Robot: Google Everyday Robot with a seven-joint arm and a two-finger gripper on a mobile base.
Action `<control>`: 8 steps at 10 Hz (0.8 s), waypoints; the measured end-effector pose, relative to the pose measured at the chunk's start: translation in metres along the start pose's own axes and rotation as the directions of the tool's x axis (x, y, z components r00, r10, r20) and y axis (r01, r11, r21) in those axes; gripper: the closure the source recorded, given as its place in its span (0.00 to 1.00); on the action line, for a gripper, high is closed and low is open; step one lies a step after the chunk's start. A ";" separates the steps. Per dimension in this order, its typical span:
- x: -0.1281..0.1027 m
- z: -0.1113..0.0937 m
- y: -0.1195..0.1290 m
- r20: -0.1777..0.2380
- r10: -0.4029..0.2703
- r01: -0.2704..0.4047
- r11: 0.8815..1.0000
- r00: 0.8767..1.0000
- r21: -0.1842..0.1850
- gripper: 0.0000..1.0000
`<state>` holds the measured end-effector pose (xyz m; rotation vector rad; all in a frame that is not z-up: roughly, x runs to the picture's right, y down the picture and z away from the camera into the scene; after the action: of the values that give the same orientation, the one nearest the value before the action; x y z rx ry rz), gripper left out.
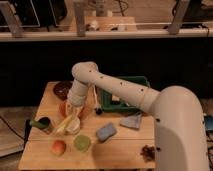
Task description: Place banana in paper cup
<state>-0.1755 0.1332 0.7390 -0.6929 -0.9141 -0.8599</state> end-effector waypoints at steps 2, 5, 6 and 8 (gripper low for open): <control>-0.001 -0.001 0.000 0.003 -0.002 0.003 1.000 1.000 -0.008 0.44; -0.003 -0.002 0.001 0.007 -0.006 0.007 1.000 1.000 -0.015 0.20; -0.003 -0.002 0.001 0.009 -0.008 0.009 1.000 1.000 -0.016 0.20; -0.004 -0.003 0.001 0.015 -0.014 0.014 1.000 1.000 -0.012 0.20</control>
<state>-0.1747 0.1329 0.7339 -0.7047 -0.9293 -0.8743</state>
